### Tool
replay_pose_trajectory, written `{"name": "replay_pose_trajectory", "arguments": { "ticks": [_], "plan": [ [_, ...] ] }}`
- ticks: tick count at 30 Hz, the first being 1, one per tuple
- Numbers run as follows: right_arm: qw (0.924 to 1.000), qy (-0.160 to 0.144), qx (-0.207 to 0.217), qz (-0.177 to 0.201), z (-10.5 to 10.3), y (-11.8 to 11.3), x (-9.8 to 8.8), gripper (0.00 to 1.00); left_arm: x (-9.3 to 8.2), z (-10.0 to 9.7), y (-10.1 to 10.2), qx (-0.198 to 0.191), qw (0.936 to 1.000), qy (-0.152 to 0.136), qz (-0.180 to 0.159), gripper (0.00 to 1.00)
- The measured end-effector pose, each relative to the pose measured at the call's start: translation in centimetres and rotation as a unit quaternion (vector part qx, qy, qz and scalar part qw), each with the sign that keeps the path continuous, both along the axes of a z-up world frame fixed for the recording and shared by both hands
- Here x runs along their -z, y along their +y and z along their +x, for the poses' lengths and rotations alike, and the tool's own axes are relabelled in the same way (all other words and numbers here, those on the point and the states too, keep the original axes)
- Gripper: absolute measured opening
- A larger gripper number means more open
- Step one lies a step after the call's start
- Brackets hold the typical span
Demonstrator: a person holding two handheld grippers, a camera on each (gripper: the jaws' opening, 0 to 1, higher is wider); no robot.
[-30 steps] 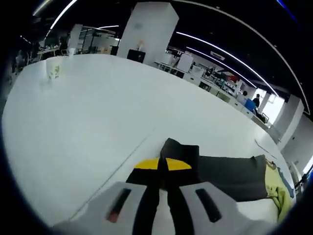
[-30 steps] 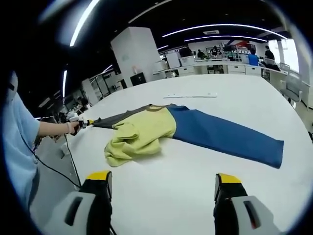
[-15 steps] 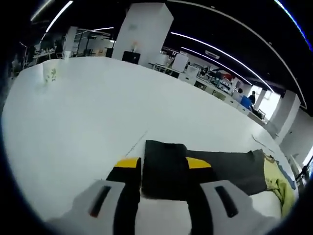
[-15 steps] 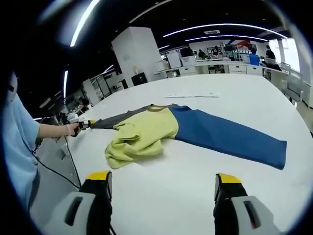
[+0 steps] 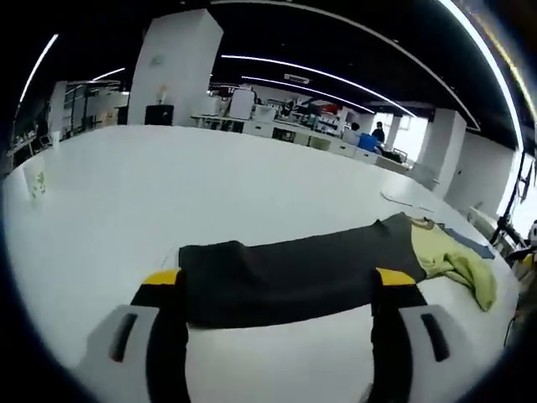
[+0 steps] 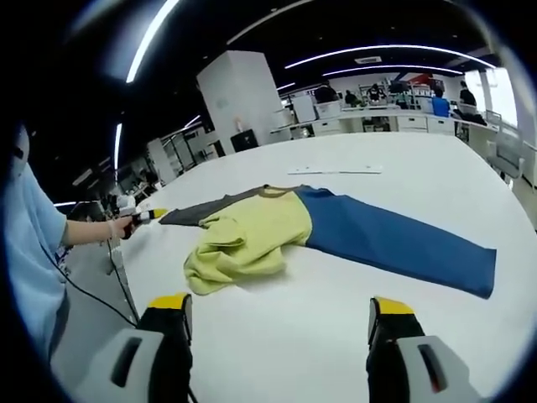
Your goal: Fold the garment on the visible template until the final outline fits inside the template.
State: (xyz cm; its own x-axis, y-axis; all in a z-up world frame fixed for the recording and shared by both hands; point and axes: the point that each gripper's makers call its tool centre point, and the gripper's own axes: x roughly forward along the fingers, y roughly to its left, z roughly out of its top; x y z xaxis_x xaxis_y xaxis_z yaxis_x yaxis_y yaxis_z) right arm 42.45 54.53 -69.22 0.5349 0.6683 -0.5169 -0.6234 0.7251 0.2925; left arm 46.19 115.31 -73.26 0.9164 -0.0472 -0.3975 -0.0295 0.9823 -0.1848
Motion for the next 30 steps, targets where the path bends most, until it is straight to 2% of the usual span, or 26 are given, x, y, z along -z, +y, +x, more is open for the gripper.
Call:
{"name": "replay_pose_trajectory", "arguments": {
  "ticks": [3, 7, 10, 17, 22, 24, 27, 29, 30],
  "plan": [
    [1.0, -0.002, 0.001, 0.003, 0.0, 0.0, -0.2, 0.87, -0.6, 0.0, -1.3, 0.039, 0.999, 0.002, 0.023, 0.9],
    [1.0, -0.004, 0.001, 0.006, 0.0, 0.1, -0.2, 0.87, -1.4, 0.0, -2.6, 0.07, 0.9966, 0.005, 0.042, 0.88],
    [1.0, -0.004, -0.001, 0.008, -0.1, 0.3, -0.1, 0.87, -2.2, 0.0, -4.2, 0.091, 0.995, 0.001, 0.043, 0.85],
    [0.9999, -0.006, -0.004, 0.014, -0.1, 0.7, 0.0, 0.87, -3.7, -0.8, -11.0, 0.162, 0.9851, 0.004, 0.057, 0.8],
    [0.9998, -0.007, -0.005, 0.016, -0.1, 0.5, -0.1, 0.86, -3.9, -1.3, -16.1, 0.227, 0.9713, 0.008, 0.071, 0.78],
    [0.9998, -0.007, -0.004, 0.017, -0.1, 0.3, -0.1, 0.86, -3.7, -1.2, -17.3, 0.249, 0.9648, 0.008, 0.084, 0.77],
    [0.9998, -0.008, -0.002, 0.02, -0.1, 0.2, -0.2, 0.86, -3.6, -0.9, -19.0, 0.265, 0.9605, 0.012, 0.083, 0.76],
    [0.9998, -0.008, -0.003, 0.019, -0.2, 0.1, -0.2, 0.86, -3.8, -0.8, -20.5, 0.287, 0.9541, 0.01, 0.086, 0.74],
    [0.9998, -0.008, -0.003, 0.018, -0.2, 0.1, -0.1, 0.86, -3.9, -0.6, -21.0, 0.289, 0.9532, 0.01, 0.088, 0.74]
  ]
}}
